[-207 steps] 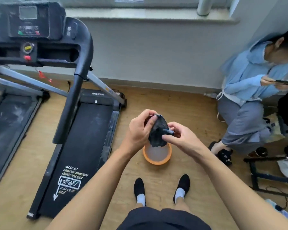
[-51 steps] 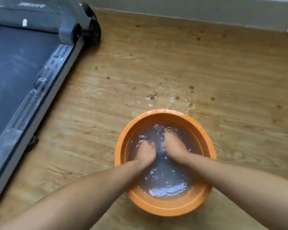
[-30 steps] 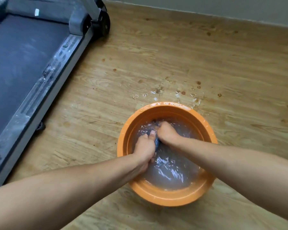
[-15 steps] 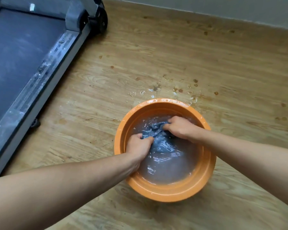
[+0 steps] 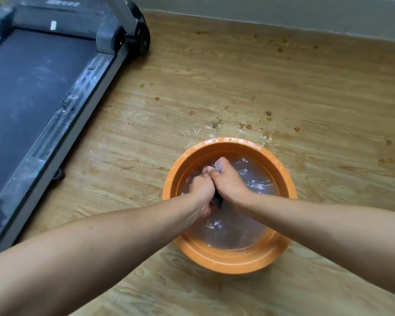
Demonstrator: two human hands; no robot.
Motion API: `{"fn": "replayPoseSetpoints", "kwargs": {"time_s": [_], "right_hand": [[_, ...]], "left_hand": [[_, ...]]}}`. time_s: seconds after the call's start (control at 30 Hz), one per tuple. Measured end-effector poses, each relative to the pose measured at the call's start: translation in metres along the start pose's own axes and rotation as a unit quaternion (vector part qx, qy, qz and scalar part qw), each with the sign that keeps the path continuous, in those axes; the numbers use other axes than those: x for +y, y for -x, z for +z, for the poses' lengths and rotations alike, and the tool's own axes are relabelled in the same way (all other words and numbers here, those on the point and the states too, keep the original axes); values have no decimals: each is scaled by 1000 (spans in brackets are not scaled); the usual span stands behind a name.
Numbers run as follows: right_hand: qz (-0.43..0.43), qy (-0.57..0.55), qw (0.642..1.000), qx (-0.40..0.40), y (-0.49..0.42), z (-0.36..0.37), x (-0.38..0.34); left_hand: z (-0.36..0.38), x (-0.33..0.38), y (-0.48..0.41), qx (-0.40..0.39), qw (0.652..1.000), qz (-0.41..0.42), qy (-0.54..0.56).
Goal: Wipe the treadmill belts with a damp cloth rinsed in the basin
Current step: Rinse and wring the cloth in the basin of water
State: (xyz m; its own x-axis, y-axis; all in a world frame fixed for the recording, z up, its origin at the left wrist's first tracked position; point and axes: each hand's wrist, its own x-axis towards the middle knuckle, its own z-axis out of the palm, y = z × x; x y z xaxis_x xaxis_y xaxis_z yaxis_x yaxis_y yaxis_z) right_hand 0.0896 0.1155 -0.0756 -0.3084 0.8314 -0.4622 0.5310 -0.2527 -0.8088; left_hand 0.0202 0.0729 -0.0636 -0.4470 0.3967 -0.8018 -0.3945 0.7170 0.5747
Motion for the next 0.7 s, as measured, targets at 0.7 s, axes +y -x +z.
{"fn": "replayPoseSetpoints", "kwargs": {"time_s": [0.7], "right_hand": [[28,-11,1000,-7,8,-31,12]], "left_hand": [[-6,-19,-8,-29,982,134,-133]]}}
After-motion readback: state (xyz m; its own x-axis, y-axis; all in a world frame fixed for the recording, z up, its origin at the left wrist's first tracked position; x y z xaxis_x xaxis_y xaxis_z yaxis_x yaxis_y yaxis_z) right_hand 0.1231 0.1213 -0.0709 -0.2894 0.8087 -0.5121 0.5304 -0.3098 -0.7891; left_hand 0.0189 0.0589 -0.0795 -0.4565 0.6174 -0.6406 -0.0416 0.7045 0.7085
